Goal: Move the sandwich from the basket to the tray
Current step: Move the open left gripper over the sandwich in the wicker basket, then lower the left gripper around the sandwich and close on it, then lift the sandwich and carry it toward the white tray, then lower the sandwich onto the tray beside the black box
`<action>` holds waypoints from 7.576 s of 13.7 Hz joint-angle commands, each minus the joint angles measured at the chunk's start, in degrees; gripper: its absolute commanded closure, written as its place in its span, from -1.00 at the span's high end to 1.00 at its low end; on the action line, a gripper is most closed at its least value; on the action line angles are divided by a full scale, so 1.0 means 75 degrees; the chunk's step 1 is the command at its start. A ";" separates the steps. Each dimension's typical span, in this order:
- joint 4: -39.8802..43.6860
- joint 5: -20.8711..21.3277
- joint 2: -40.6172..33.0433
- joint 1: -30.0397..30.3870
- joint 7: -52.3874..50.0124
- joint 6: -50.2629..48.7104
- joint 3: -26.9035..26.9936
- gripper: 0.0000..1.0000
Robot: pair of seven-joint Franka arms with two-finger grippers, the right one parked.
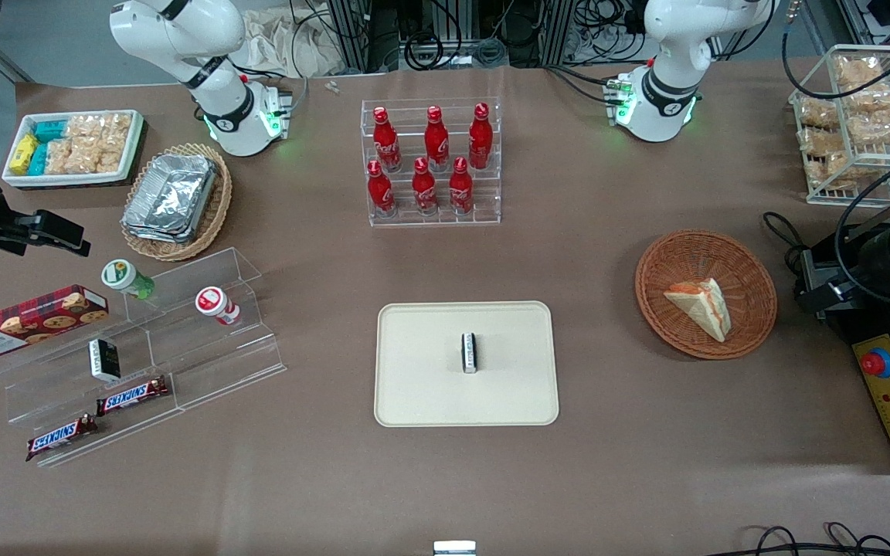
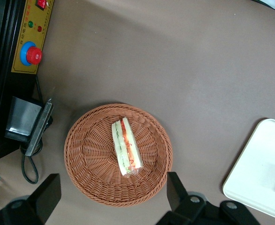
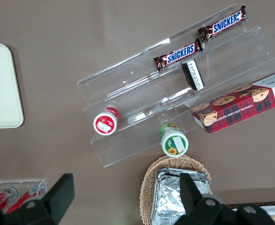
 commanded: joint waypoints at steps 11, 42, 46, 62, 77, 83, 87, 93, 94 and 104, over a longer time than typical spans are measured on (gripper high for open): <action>-0.3001 -0.0423 -0.0625 0.0026 -0.2776 0.2161 0.0111 0.89; -0.6285 -0.0423 0.0370 -0.0080 -0.3540 0.7062 0.0076 0.66; -0.6274 -0.0341 0.0348 -0.0080 -0.3482 0.7051 0.0065 -0.38; -0.0618 -0.0411 -0.0687 -0.0478 -0.1039 -0.0517 -0.1959 -1.00; 0.0183 0.1838 0.3779 -0.2295 -0.2980 0.2115 -0.2877 -1.00; 0.1248 0.3010 0.5067 -0.2353 -0.2122 0.2771 -0.2865 -1.00; 0.2256 0.3301 0.6041 -0.2482 -0.1679 0.3172 -0.2842 -1.00; 0.2293 0.3362 0.6125 -0.2482 -0.1770 0.3102 -0.2396 -1.00; 0.2304 0.3350 0.6136 -0.2482 -0.1794 0.3113 -0.2396 -1.00; 0.2703 0.2659 0.6523 -0.2494 -0.3083 0.3137 -0.2396 -1.00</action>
